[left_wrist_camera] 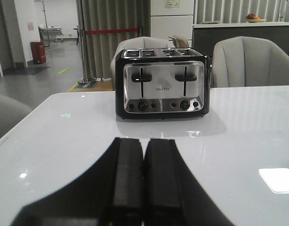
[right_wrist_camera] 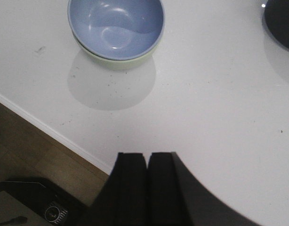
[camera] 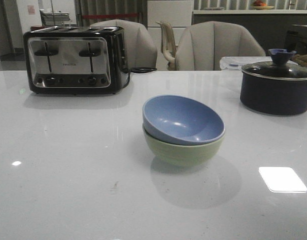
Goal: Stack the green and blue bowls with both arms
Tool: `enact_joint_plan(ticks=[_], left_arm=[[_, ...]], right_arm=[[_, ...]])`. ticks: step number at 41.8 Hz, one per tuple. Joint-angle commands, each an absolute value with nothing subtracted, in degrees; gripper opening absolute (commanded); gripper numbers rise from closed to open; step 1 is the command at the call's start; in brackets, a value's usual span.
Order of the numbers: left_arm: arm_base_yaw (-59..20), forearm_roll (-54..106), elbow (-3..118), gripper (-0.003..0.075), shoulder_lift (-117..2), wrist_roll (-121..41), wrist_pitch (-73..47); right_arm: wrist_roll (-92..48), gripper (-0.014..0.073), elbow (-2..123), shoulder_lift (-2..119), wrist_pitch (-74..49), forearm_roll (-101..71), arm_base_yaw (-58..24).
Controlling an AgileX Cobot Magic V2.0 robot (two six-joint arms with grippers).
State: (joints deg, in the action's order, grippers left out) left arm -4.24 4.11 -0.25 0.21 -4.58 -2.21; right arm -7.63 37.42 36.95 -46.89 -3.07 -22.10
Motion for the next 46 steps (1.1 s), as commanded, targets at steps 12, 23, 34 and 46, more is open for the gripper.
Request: enact_joint_plan(ticks=[12, 23, 34, 46], left_arm=[[-4.1, 4.0, -1.5, 0.0102, 1.4, -4.0, 2.5], [-4.1, 4.0, -1.5, 0.0102, 1.4, -4.0, 2.5], [-4.1, 4.0, -1.5, 0.0102, 1.4, -4.0, 2.5], [-4.1, 4.0, -1.5, 0.0102, 1.4, -4.0, 2.5]], right_arm=[[-8.0, 0.0034, 15.6, 12.5, -15.3, -1.7, -6.3], [-8.0, 0.0034, 2.0, -0.7, -6.4, -1.7, -1.1], [-8.0, 0.0034, -1.5, -1.8, -2.2, -1.8, -1.0], [-6.4, 0.0034, -1.5, -1.8, -0.7, -2.5, -1.0]])
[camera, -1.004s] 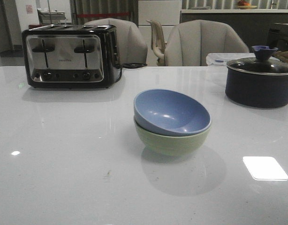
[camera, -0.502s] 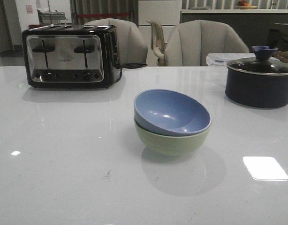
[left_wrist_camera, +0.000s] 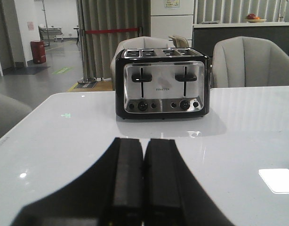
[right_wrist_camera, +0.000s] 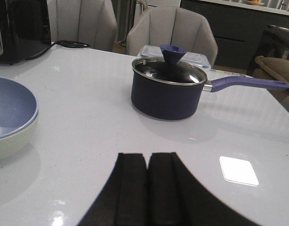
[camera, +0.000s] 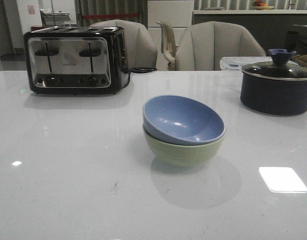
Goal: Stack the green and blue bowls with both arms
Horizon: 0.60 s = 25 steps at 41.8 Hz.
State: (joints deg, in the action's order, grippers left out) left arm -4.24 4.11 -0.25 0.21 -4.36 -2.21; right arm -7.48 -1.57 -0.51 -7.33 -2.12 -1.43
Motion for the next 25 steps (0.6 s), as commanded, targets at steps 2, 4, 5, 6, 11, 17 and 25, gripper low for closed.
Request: enact_joint_plan(ticks=[2, 4, 5, 6, 11, 17, 25], left_arm=[[-4.1, 4.0, -1.5, 0.0102, 1.4, -4.0, 2.5], [-4.1, 4.0, -1.5, 0.0102, 1.4, -4.0, 2.5], [-4.1, 4.0, -1.5, 0.0102, 1.4, -4.0, 2.5], [-4.1, 4.0, -1.5, 0.0102, 1.4, -4.0, 2.5], [-4.1, 4.0, -1.5, 0.0102, 1.4, -4.0, 2.5], [-4.1, 4.0, -1.5, 0.0102, 1.4, -4.0, 2.5], [-4.1, 4.0, -1.5, 0.0102, 1.4, -4.0, 2.5]], right_arm=[[-4.7, 0.0034, -1.5, -1.8, 0.6, -2.5, -0.9], [-2.4, 0.0034, -1.5, -1.8, 1.9, -2.5, -0.6], [-1.6, 0.0034, -1.5, -1.8, 2.7, -2.5, -0.3], [-0.8, 0.0034, -1.5, -1.8, 3.3, -2.5, -0.2], [0.0, 0.0034, -1.5, -1.8, 5.0, -2.7, -0.1], [0.0, 0.0034, -1.5, -1.8, 4.6, -2.7, -0.1], [0.0, 0.0034, -1.5, -1.8, 4.4, -2.7, -0.1]])
